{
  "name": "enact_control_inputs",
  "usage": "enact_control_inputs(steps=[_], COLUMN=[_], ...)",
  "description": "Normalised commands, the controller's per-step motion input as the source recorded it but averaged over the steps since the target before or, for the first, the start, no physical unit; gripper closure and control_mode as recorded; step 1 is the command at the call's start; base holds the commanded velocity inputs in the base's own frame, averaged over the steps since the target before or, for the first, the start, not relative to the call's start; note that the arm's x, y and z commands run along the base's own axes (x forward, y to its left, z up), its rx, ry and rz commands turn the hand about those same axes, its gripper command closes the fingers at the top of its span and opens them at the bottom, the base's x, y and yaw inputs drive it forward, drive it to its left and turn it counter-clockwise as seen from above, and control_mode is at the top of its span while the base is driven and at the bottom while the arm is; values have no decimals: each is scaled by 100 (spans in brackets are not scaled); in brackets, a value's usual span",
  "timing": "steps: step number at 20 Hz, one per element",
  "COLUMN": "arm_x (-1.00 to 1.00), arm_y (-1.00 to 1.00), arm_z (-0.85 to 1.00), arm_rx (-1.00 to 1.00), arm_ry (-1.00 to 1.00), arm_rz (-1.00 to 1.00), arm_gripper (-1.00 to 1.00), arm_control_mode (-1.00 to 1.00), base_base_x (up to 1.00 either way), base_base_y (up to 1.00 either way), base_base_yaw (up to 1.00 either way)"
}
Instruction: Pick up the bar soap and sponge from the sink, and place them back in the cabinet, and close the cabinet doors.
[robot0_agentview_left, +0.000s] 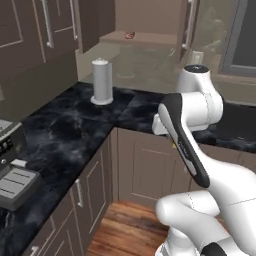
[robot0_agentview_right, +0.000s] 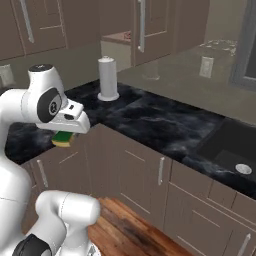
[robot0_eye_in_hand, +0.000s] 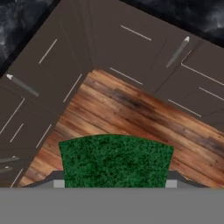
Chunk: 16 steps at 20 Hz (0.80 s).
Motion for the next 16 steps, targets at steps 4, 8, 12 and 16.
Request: enact_control_inputs(steps=[4,8,12,16], arm_x=[0,0,0,0], arm_y=[0,0,0,0], arm_z=[0,0,0,0], arm_rx=[0,0,0,0], arm_ry=[0,0,0,0], arm_rz=[0,0,0,0], arm_gripper=[100,100,100,100], arm_control_mode=[100,100,100,100], base_base_x=[61,62,70,65], base_base_y=[30,0,-1,0], base_base_yaw=[9,0,-1,-2])
